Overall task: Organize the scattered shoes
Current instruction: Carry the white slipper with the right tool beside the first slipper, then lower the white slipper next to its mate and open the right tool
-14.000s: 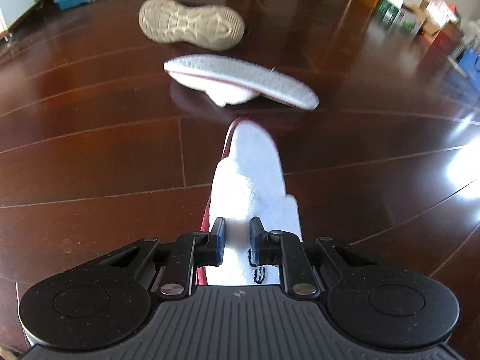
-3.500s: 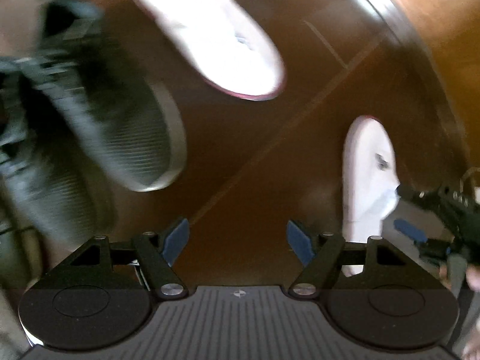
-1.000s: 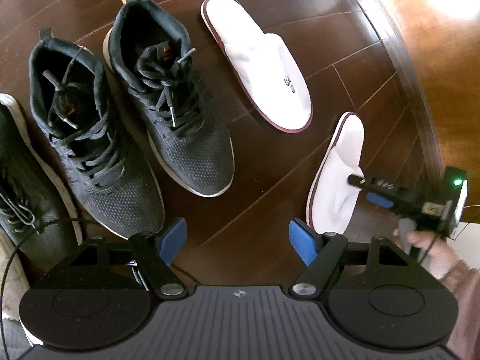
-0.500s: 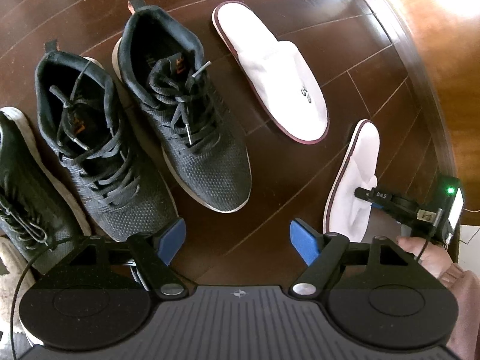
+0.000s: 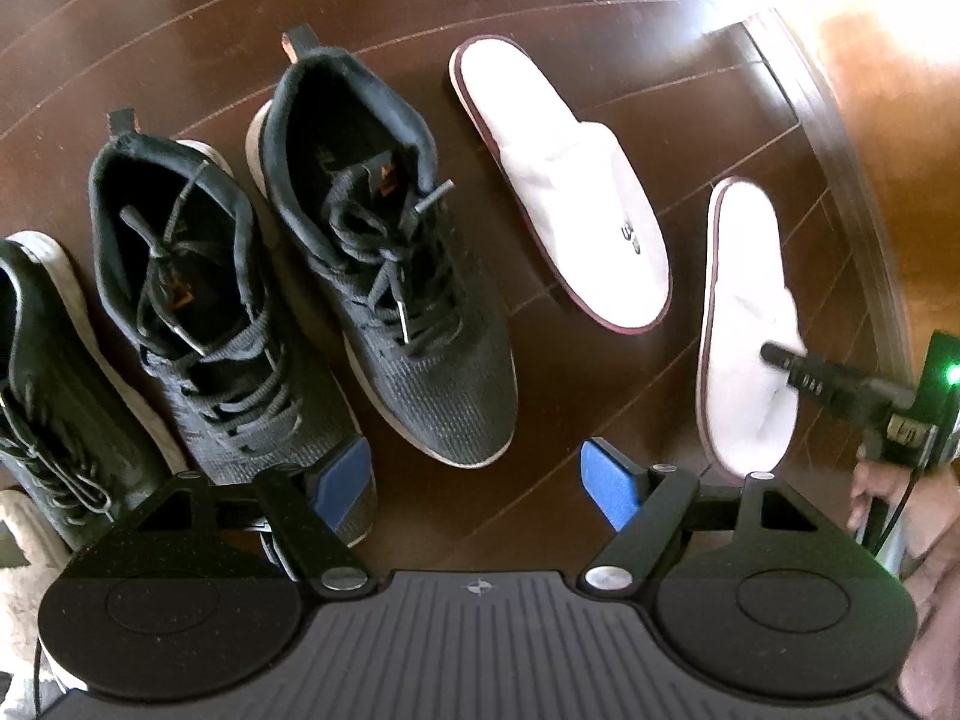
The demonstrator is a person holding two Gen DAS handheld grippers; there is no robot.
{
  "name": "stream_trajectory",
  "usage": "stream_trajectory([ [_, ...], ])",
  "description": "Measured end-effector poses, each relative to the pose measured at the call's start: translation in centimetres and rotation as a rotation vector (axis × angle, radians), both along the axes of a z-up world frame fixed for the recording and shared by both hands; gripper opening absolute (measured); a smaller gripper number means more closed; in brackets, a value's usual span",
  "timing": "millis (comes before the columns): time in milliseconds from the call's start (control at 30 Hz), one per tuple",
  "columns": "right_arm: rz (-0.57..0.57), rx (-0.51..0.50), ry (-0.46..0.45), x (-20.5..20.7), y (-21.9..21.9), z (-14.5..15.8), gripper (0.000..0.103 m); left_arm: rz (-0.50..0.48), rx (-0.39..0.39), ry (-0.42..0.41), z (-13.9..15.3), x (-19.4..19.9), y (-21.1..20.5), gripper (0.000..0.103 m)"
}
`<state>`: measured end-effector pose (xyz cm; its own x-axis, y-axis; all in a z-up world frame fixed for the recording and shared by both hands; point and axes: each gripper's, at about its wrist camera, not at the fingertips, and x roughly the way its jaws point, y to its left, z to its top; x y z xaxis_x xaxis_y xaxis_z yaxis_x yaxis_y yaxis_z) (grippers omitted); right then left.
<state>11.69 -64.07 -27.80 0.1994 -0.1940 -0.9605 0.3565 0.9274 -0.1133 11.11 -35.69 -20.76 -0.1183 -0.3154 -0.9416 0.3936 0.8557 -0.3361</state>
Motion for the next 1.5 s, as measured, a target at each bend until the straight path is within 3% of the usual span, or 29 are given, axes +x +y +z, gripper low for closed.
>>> stream_trajectory([
  [333, 0.321, -0.065, 0.02, 8.8, 0.0, -1.0, 0.017, 0.076, -0.009, -0.025, 0.8, 2.4, 1.6, 0.082],
  [633, 0.451, -0.094, 0.065, 12.2, 0.8, -2.4, 0.017, 0.137, 0.002, -0.023, 0.5, 3.7, 3.4, 0.082],
  [933, 0.508, -0.114, 0.114, 13.9, 0.7, -3.2, 0.017, 0.175, 0.004, -0.014, 0.4, 4.2, 4.5, 0.082],
  [1333, 0.474, -0.132, 0.136, 14.6, 0.3, -4.7, 0.018, 0.206, 0.005, -0.012, 0.4, 4.8, 5.4, 0.082],
  [1500, 0.452, -0.152, 0.138, 14.5, 0.2, -4.8, 0.028, 0.234, -0.007, -0.02, 0.7, 5.3, 5.7, 0.082],
])
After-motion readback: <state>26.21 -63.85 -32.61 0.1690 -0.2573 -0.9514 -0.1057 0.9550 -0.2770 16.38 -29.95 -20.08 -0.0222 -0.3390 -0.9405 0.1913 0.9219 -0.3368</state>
